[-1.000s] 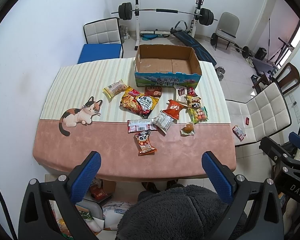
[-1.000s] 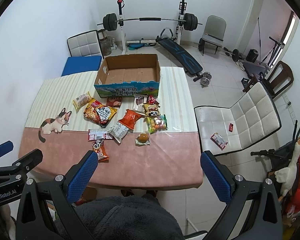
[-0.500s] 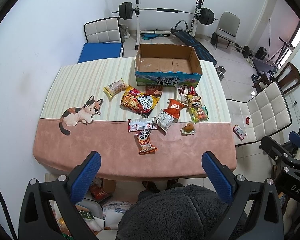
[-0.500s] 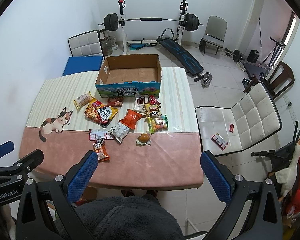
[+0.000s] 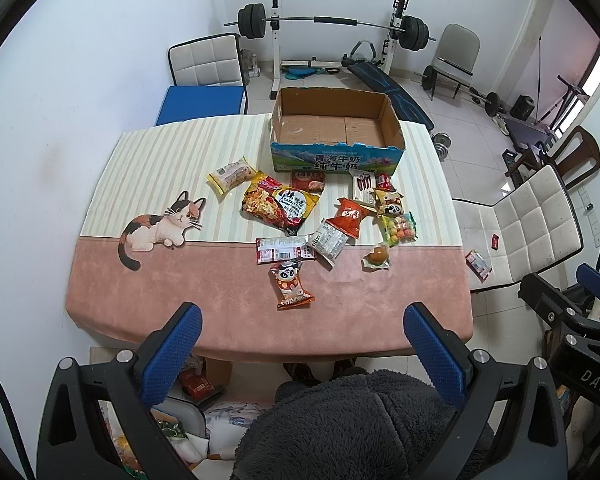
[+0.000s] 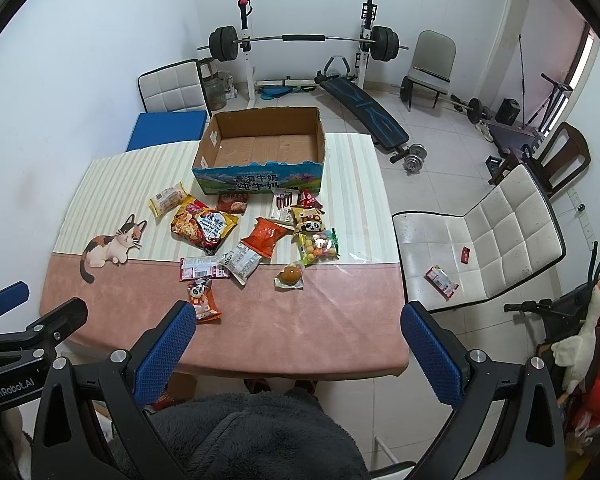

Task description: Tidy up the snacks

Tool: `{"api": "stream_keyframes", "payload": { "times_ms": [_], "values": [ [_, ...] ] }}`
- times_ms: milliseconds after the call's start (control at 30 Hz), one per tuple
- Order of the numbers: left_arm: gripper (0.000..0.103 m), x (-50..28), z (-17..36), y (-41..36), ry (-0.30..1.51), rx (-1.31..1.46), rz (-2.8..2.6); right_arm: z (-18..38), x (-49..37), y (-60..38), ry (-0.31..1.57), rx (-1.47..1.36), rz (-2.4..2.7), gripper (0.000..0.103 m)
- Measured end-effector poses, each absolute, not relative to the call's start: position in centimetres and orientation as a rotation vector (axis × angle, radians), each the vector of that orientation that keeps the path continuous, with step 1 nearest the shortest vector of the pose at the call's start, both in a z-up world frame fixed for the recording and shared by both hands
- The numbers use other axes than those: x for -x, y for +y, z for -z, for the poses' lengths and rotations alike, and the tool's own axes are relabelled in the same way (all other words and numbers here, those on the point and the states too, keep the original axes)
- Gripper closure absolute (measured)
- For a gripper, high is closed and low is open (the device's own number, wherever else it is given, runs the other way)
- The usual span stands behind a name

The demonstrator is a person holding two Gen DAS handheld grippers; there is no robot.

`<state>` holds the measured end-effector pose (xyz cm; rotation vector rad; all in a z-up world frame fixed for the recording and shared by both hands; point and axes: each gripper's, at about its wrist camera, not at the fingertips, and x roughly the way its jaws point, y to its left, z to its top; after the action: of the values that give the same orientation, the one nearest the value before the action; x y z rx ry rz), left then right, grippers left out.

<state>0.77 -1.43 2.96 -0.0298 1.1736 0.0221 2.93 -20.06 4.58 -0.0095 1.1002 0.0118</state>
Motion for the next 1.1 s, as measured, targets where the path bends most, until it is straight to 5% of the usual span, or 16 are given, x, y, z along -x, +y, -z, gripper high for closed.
{"api": "stream_keyframes", "payload": {
  "times_ms": [367, 833, 1100],
  "values": [
    [0.000, -5.6, 3.5, 3.4, 1.197, 0.071, -0.183, 2.5, -7.3, -21.5, 1.194, -0.126, -0.050, 0.000],
    [0.000, -13.0, 26.2, 5.9, 1.611, 0.238, -0.137, 25.0, -16.7, -18.3, 1.547, -0.234, -0.076, 0.000],
    [0.007, -15.2, 35.8, 5.9, 1.731, 0.336, -0.121, 31.1, -20.1, -17.3, 1.617, -0.325, -0.041, 0.000]
  ]
}}
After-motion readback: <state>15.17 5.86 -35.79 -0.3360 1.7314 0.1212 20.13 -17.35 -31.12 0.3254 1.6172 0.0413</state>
